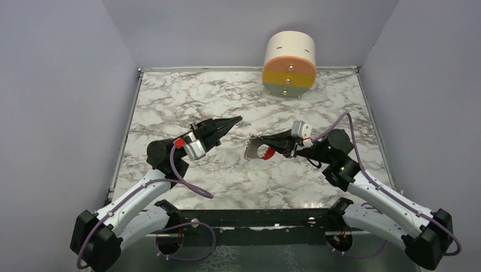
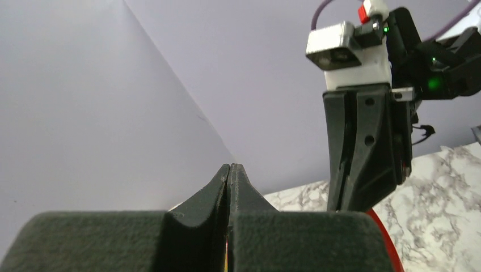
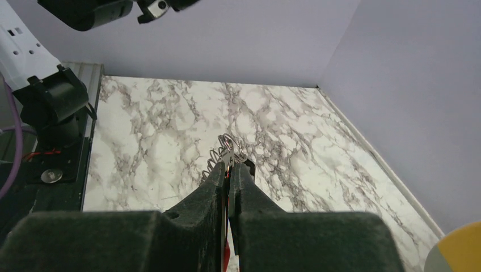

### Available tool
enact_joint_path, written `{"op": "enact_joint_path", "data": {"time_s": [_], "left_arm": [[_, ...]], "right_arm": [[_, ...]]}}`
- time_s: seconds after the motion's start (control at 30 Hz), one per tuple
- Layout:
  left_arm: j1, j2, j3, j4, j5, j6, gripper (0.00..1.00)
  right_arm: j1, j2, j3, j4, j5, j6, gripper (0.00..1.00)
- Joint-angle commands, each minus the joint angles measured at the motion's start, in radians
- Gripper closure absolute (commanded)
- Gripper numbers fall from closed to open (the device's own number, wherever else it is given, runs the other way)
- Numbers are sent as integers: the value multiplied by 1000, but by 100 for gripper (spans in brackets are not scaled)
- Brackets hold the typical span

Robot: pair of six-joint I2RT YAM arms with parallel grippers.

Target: Remove the keys from the keyring

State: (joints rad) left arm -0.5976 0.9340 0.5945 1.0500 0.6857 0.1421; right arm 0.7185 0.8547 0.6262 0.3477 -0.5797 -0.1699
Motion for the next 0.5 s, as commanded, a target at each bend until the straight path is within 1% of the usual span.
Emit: {"op": "enact_joint_path", "data": {"time_s": [0.0,0.33,0.47], "left_arm": [[2,-44,-11,42,-57,27,100],[2,-28,-20,-5,-59,1,100],[2,4,-21,-51,-47,-47,100]], "right_arm": [[-1,4,3,-6,37,-1,98],[-1,-14,4,2,34,7,98],[-1,-21,0,4,41,3,98]]}}
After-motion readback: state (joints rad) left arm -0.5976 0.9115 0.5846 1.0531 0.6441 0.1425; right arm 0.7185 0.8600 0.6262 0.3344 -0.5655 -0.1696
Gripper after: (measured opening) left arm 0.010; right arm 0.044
